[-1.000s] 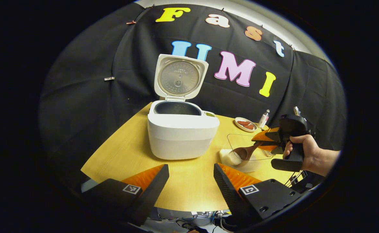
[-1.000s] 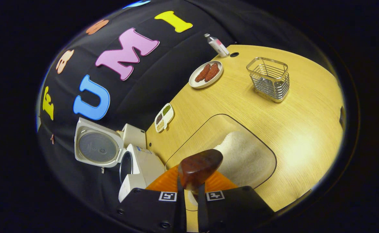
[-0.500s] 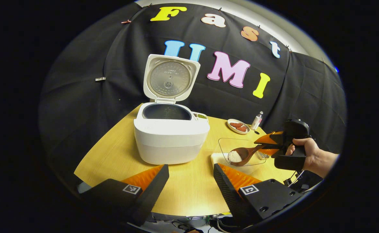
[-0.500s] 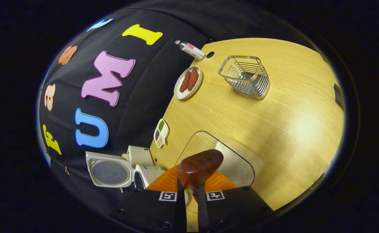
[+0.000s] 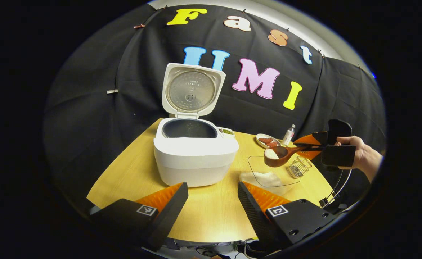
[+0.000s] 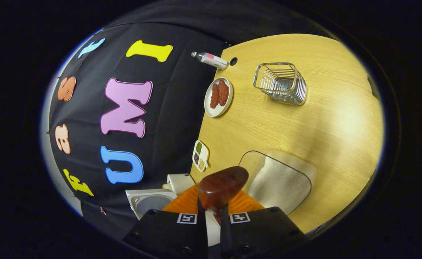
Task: Close the left gripper, press the button to open the rice cooker; take a wooden spoon from the chopstick holder with the right hand, scoop a spoonful of rice and pour it into the rice cooker, then put the wooden spoon back into the chopstick holder.
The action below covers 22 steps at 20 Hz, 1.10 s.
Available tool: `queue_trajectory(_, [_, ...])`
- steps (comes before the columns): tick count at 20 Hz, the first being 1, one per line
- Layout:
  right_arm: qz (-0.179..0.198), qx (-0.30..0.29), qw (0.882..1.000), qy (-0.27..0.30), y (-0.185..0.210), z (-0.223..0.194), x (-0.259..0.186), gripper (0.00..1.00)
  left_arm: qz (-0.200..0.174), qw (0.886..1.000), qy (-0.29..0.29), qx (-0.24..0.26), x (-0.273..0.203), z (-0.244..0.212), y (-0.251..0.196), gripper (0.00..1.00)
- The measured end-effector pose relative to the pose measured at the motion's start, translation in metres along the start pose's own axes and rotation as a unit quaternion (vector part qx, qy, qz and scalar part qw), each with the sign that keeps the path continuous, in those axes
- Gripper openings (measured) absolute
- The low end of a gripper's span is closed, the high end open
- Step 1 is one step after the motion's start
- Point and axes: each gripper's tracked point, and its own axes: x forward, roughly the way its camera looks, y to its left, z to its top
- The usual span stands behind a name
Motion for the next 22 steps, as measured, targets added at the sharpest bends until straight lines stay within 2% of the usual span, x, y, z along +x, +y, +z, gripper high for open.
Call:
queue_trajectory(6, [0.029, -0.023, 0.999, 0.025, 0.051, -0.026, 0.011, 0.18, 0.018, 1.0, -0.005, -0.022, -0.01, -0.002, 0.012, 0.95])
queue_trajectory(12, [0.053, -0.055, 0.996, 0.053, 0.102, -0.065, 0.035, 0.18, 0.048, 0.998, -0.02, -0.018, -0.018, 0.005, 0.032, 0.95])
queue_trajectory(17, [0.083, -0.077, 0.99, 0.079, 0.15, -0.103, 0.054, 0.18, 0.07, 0.997, -0.025, -0.035, -0.023, 0.003, 0.049, 0.95])
queue_trajectory(22, [0.102, -0.131, 0.983, 0.076, 0.186, -0.138, 0.081, 0.18, 0.086, 0.995, -0.027, -0.049, -0.026, 0.004, 0.066, 0.95])
